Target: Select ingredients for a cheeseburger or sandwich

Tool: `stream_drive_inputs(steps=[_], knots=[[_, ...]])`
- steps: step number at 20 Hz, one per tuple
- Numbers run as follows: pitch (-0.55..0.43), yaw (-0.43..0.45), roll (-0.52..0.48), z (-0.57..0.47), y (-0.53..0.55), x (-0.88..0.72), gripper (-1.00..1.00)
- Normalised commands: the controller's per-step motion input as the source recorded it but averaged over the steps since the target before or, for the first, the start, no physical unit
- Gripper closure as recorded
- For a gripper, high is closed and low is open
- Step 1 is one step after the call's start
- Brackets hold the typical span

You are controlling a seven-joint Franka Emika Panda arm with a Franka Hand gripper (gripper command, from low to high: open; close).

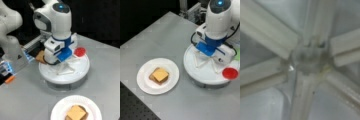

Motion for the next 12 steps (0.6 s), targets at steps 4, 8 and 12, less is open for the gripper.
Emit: stream_drive_inputs(steps=[4, 8, 12], knots=[[-0.224, 0.116, -0.058, -0.24, -0.05, -0.24, -1.0], [-0.182, 0.118, -0.068, -0.18, -0.03, -0.23, -1.0], [-0.147, 0.121, -0.068, -0.11, -0.02, -0.19, -1.0]])
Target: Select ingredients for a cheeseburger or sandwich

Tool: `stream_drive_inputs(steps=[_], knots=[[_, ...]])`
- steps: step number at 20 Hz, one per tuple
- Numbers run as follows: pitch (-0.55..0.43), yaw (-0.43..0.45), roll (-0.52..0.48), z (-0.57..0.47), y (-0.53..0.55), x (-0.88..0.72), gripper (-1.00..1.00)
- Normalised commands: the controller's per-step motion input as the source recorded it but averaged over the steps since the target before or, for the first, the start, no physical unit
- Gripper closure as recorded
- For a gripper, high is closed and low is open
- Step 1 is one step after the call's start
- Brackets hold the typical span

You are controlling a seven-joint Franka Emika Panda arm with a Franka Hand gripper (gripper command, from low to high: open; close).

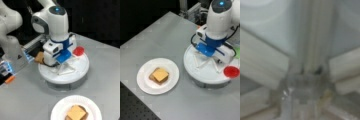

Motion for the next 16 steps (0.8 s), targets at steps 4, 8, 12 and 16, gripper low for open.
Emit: stream_drive_inputs(steps=[4, 8, 12, 16], knots=[[-0.135, 0.119, -0.065, -0.09, -0.02, -0.18, -1.0], [-0.148, 0.118, -0.065, -0.1, -0.01, -0.17, -1.0], [-0.145, 0.139, -0.063, -0.12, 0.0, -0.16, -1.0], [-0.128, 0.244, -0.059, -0.11, 0.0, -0.15, -1.0]])
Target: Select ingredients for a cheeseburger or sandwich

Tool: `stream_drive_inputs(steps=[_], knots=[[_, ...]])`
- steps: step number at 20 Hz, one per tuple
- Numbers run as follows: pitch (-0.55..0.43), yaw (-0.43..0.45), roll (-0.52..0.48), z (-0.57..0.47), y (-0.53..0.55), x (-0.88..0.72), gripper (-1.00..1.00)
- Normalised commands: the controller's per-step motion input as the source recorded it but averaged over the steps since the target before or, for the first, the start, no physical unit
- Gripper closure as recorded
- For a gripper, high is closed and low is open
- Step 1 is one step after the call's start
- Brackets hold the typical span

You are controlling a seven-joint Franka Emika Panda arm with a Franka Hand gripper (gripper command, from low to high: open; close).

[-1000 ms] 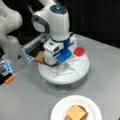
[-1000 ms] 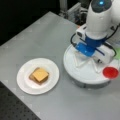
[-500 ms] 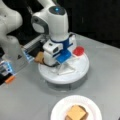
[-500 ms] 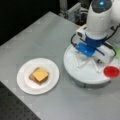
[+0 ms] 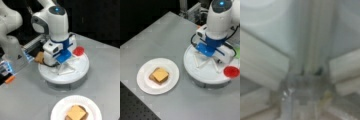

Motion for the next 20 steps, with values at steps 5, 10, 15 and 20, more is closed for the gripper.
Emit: stream_drive_inputs(steps=[5, 10, 15, 20], knots=[[-0.101, 0.313, -0.024, -0.11, -0.02, -0.15, -1.0], [-0.093, 0.256, 0.005, -0.11, -0.06, -0.12, -1.0], [-0.101, 0.294, 0.036, -0.11, -0.09, -0.06, -1.0], [-0.049, 0.294, 0.04, -0.1, -0.01, -0.03, -1.0]])
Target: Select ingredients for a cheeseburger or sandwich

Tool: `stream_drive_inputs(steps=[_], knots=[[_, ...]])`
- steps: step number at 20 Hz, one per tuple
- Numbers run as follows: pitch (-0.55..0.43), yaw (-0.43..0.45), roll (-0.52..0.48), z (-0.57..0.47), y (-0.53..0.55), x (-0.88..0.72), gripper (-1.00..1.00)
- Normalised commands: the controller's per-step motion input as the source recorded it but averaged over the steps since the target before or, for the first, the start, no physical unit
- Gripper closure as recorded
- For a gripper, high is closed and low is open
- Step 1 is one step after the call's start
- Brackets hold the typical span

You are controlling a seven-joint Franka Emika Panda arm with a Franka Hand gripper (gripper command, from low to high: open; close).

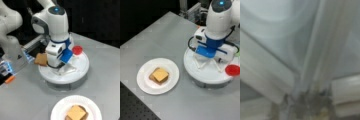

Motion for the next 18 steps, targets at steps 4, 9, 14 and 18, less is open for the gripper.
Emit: stream_drive_inputs(steps=[4, 9, 14, 18], knots=[[-0.007, 0.24, 0.046, -0.1, 0.06, 0.0, -1.0], [-0.008, 0.186, 0.055, -0.12, 0.13, 0.04, -1.0], [-0.012, 0.173, 0.05, -0.1, 0.17, 0.06, -1.0], [0.0, 0.272, 0.036, -0.09, 0.21, 0.06, -1.0]])
